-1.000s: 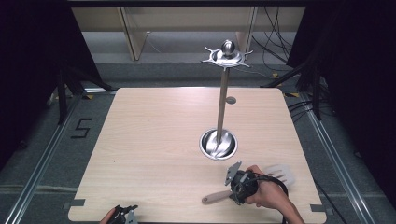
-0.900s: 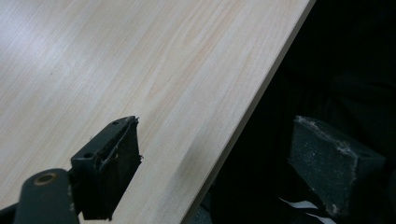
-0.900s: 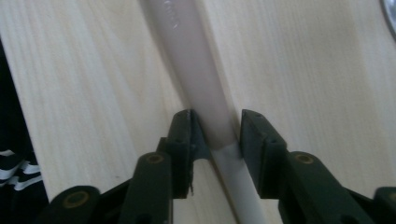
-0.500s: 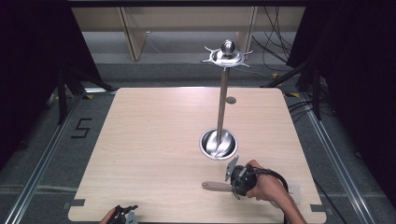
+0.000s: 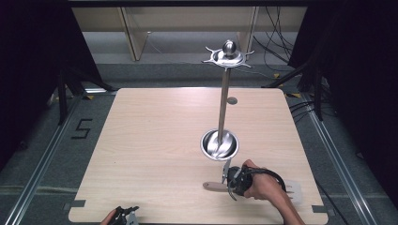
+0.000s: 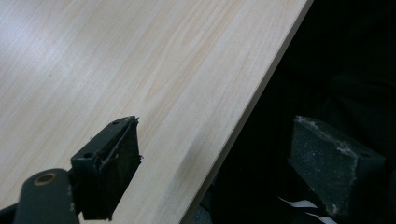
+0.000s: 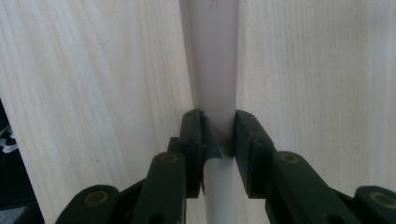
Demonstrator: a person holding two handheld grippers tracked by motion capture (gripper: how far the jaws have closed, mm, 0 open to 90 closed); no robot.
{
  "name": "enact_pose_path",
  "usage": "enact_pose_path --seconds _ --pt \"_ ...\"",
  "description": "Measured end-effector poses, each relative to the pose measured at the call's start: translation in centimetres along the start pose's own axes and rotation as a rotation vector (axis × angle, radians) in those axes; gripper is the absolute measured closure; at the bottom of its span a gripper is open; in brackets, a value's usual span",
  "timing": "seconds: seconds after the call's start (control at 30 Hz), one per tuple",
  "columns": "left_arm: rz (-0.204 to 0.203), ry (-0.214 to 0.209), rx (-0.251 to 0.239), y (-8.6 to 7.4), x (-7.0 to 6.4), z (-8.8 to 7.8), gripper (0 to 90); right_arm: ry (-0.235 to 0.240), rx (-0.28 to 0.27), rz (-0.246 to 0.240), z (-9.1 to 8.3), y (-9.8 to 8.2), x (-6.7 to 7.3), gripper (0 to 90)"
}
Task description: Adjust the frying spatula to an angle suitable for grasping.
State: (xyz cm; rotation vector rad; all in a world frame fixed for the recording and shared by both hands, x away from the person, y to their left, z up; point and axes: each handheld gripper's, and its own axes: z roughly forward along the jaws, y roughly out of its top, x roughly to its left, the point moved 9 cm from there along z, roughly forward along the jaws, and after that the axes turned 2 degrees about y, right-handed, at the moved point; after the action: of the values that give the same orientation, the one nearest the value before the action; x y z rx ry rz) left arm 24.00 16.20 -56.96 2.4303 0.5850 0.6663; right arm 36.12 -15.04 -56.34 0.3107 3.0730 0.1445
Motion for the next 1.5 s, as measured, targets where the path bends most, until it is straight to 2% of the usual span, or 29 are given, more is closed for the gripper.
enact_pose_path --seconds 0.23,0.33,0.47,0.5,0.53,0.57,0.6,0.63,0.7,0.73,0.77,0.8,0.83,0.87,0.9,0.97,1.0,1.03,1.13,1.17,1.2,1.3,1.33,1.4,1.47,1.5 --pt "0.002 -0.002 -0.001 0.0 0.0 0.0 15.5 -0.009 0.008 -0.01 0.0 0.0 0.1 75.2" --pt "-0.001 -0.001 -0.002 0.1 0.1 -0.1 15.5 -0.035 -0.011 0.015 -0.1 0.0 -0.3 75.4" --pt "-0.002 0.011 -0.001 0.0 0.2 0.0 15.5 -0.033 -0.051 0.042 -0.6 0.0 -0.5 75.4" --pt "0.002 0.001 -0.004 0.1 0.1 0.0 15.5 -0.047 -0.096 0.055 -1.3 -0.1 -0.9 75.4" --pt "0.001 0.01 -0.003 0.1 0.1 0.0 15.5 -0.046 -0.117 0.05 -1.6 -0.1 -1.1 75.5" --pt "0.006 0.012 -0.002 0.0 0.2 -0.1 15.5 -0.03 -0.121 0.081 -2.0 -0.3 -0.9 75.5" --pt "0.0 0.005 -0.001 0.0 0.1 0.0 15.5 -0.036 -0.156 0.1 -2.3 -0.2 -1.1 75.5" --pt "0.0 0.005 -0.001 0.0 0.1 0.0 15.5 -0.036 -0.156 0.1 -2.3 -0.2 -1.1 75.5" --pt "0.002 0.011 -0.003 0.1 0.1 0.0 15.5 -0.05 -0.207 0.074 -3.0 -0.2 -1.5 75.5" --pt "0.002 0.01 -0.003 0.1 0.1 -0.1 15.5 -0.05 -0.224 0.117 -3.5 -0.4 -1.5 75.5" --pt "-0.004 -0.015 -0.005 0.1 0.0 -0.1 15.5 -0.054 -0.233 0.124 -3.7 -0.4 -1.6 75.5" --pt "0.0 0.007 0.001 0.0 0.2 -0.1 15.5 -0.073 -0.27 0.125 -3.9 -0.3 -1.9 75.5" --pt "0.001 0.01 0.0 0.0 0.2 -0.1 15.5 -0.087 -0.29 0.122 -4.3 -0.4 -2.2 75.4" --pt "0.001 0.008 0.0 0.0 0.1 0.0 15.5 -0.085 -0.295 0.15 -4.5 -0.5 -2.1 75.5" --pt "0.001 0.008 0.0 0.0 0.1 0.0 15.5 -0.089 -0.317 0.129 -4.8 -0.5 -2.4 75.5" --pt "-0.002 0.009 -0.001 0.0 0.2 0.0 15.5 -0.091 -0.355 0.145 -5.4 -0.7 -2.6 75.5" --pt "-0.002 0.009 -0.001 0.0 0.2 0.0 15.5 -0.093 -0.37 0.168 -5.8 -0.9 -2.7 75.5" --pt "-0.002 0.009 -0.001 0.0 0.2 0.0 15.5 -0.106 -0.391 0.162 -6.1 -1.0 -3.0 75.4" --pt "-0.002 0.01 0.0 0.0 0.2 0.0 15.5 -0.137 -0.444 0.214 -7.3 -1.4 -3.4 75.5" --pt "-0.002 0.002 -0.001 0.0 0.1 0.1 15.5 -0.126 -0.455 0.233 -7.6 -1.6 -3.3 75.5" --pt "-0.005 -0.005 -0.001 0.0 0.1 -0.1 15.5 -0.14 -0.479 0.249 -7.9 -1.6 -3.5 75.4" --pt "-0.001 0.001 0.002 0.0 0.2 -0.1 15.5 -0.144 -0.545 0.278 -9.0 -1.9 -3.7 75.5" --pt "0.0 -0.004 0.003 -0.1 0.1 0.0 15.5 -0.144 -0.568 0.241 -9.2 -1.9 -4.0 75.5" --pt "-0.001 -0.009 0.002 -0.1 0.1 0.0 15.5 -0.137 -0.572 0.243 -9.4 -2.0 -4.0 75.4" --pt "-0.002 -0.021 0.001 -0.1 -0.1 0.0 15.5 -0.138 -0.607 0.275 -10.1 -2.3 -3.9 75.5" --pt "-0.003 -0.006 0.001 -0.1 0.1 0.0 15.5 -0.153 -0.618 0.269 -10.3 -2.3 -4.1 75.4"
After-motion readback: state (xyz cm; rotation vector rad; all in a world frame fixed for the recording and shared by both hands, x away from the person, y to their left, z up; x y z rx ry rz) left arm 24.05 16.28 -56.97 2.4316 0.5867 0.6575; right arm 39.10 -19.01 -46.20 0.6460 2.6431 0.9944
